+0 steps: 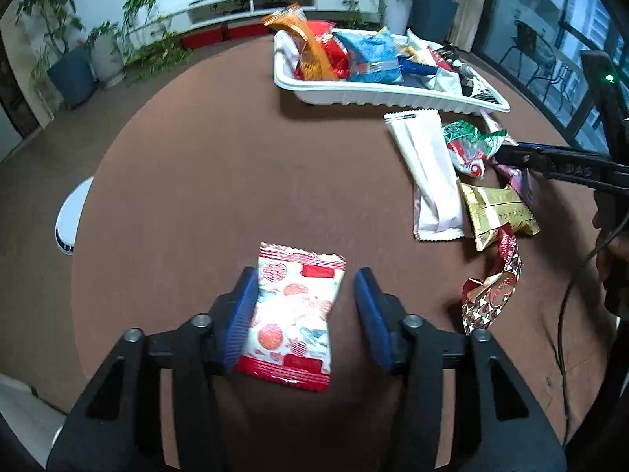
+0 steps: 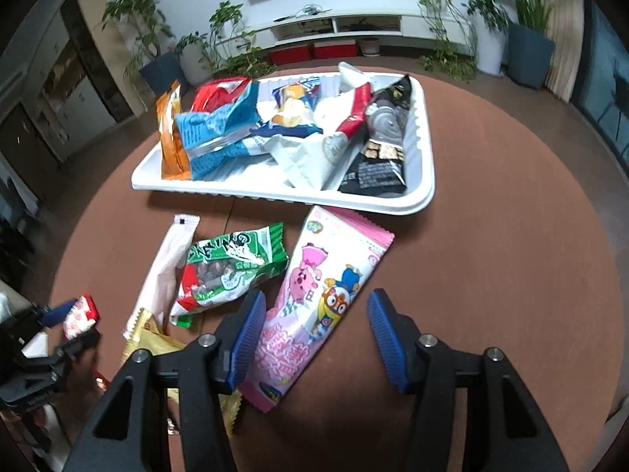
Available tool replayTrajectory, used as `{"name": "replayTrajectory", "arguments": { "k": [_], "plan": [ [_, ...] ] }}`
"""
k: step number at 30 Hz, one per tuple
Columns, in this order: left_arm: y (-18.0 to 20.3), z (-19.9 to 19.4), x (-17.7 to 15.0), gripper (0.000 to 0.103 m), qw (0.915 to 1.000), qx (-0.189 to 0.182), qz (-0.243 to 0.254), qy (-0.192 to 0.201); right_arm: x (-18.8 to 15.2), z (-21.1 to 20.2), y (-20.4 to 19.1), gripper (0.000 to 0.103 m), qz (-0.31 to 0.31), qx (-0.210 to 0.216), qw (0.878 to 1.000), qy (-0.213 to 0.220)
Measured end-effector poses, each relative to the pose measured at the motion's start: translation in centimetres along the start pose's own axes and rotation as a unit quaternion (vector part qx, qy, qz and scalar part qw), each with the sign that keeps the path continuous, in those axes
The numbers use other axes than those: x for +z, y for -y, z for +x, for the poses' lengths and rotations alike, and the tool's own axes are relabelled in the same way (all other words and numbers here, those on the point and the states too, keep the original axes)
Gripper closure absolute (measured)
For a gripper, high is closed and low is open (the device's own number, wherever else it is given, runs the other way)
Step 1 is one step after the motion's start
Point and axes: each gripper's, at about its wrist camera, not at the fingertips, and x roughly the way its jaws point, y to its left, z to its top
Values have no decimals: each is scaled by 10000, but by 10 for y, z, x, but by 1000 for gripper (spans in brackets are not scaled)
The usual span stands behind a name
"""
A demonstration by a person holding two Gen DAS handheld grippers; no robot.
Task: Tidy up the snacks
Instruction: 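Grasp the red-and-white candy packet with the left gripper while the right grasps the pink packet, then lift the red-and-white candy packet with the left gripper while the right lifts the pink packet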
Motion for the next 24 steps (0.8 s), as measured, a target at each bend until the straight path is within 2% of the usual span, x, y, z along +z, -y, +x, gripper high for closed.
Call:
{"name": "replayTrajectory", "arguments": {
  "k": [2, 4, 8, 11, 16, 24],
  "plan": [
    [0, 0, 0, 62, 10000, -1, 65, 45, -1, 1, -5, 58, -212, -150, 9997, 41],
    [2, 0, -1, 63, 9999, 20, 146, 71, -3, 0, -5, 64, -230, -61, 9997, 47],
    [0, -1, -1, 69, 9999, -56, 105, 72, -7, -5, 1, 80, -139, 269, 9995, 57],
    [-2, -3, -2, 72, 9998, -186, 48, 73, -12, -13, 6, 86, 35, 561, 9984, 70],
    [-3, -5, -2, 73, 9994, -351, -50, 65, -21, -28, 14, 89, 220, 971, 9948, 206],
    [0, -14, -1, 73, 9981, -582, -153, 164, -28, -54, 26, 90, 515, 1276, 9894, 454]
  ]
}}
